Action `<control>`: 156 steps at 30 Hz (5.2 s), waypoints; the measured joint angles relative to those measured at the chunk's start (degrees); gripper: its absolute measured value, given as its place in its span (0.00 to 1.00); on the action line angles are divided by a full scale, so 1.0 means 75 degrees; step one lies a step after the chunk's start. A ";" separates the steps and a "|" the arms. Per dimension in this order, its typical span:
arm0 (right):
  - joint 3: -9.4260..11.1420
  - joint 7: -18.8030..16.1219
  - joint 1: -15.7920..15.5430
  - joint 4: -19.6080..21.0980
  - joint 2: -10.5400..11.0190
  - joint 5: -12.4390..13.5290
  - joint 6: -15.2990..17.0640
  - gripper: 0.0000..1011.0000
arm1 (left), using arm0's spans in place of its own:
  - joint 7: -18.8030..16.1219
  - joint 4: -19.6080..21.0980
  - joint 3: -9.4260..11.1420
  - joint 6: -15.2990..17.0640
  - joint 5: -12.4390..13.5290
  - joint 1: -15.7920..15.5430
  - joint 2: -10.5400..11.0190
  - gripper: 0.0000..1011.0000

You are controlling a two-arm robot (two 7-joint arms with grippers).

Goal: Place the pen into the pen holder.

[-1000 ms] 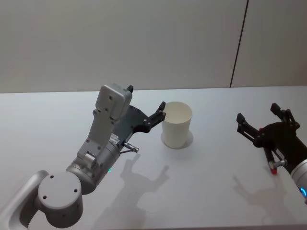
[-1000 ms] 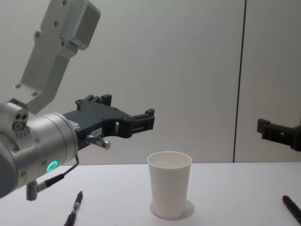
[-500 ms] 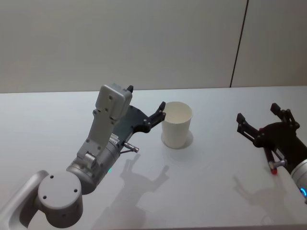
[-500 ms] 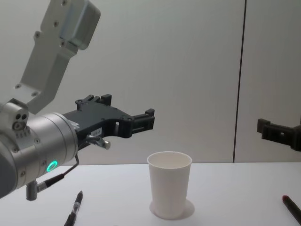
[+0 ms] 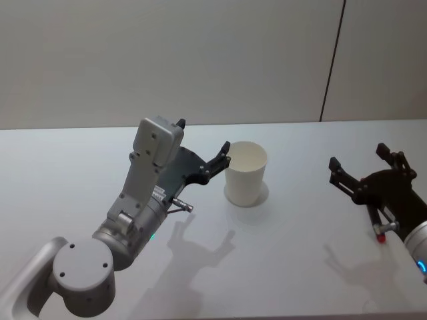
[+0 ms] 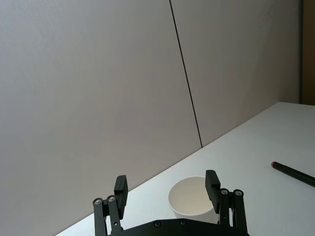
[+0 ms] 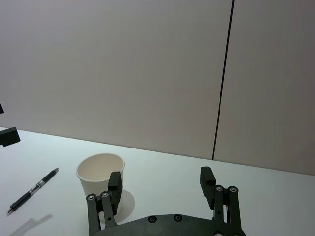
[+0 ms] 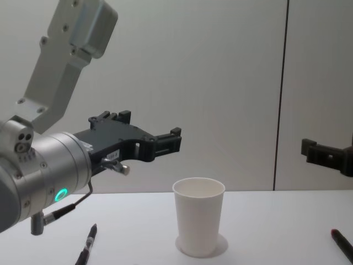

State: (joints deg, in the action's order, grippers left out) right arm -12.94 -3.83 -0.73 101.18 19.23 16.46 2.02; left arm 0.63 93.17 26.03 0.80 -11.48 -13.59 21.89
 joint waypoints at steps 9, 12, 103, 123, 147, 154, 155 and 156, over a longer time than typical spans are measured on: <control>-0.0019 0.0166 0.0251 -0.0256 -0.0190 -0.0109 0.0259 0.99 | 0.0000 0.0000 0.0000 0.0000 0.0000 0.0000 0.0000 0.99; -0.0028 0.0293 0.0403 -0.0414 -0.0294 -0.0168 0.0394 0.99 | 0.0000 0.0000 0.0000 0.0000 0.0000 0.0000 0.0000 0.99; 0.0481 0.1021 0.4326 -0.7371 -0.1970 -0.0139 0.1815 0.27 | 0.0000 0.0000 0.0000 0.0000 0.0000 0.0000 0.0000 0.99; 0.0408 0.0673 0.4017 -0.6710 -0.1931 -0.0468 0.1390 0.18 | 0.0000 0.0000 -0.0001 0.0000 0.0000 0.0000 0.0000 0.99; 0.0348 0.0002 0.3389 -0.4974 -0.1782 -0.0794 -0.0302 0.18 | 0.0000 0.0000 0.0000 0.0000 0.0000 0.0000 0.0000 0.99; 0.0310 -0.0389 0.3321 -0.4705 -0.1778 -0.0800 -0.0934 0.18 | 0.0000 0.0000 0.0000 0.0000 0.0000 0.0000 0.0000 0.99; 0.0298 -0.0501 0.3321 -0.4676 -0.1784 -0.0788 -0.1082 0.18 | 0.0000 0.0000 -0.0001 0.0000 0.0000 0.0000 0.0000 0.99; 0.0293 -0.0557 0.3322 -0.4668 -0.1789 -0.0780 -0.1152 0.18 | 0.0000 0.0000 -0.0001 0.0000 0.0000 0.0000 0.0000 0.99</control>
State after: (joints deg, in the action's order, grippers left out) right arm -10.74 -8.01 24.19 66.16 5.82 10.61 -6.62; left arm 0.63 93.18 26.02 0.80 -11.48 -13.59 21.90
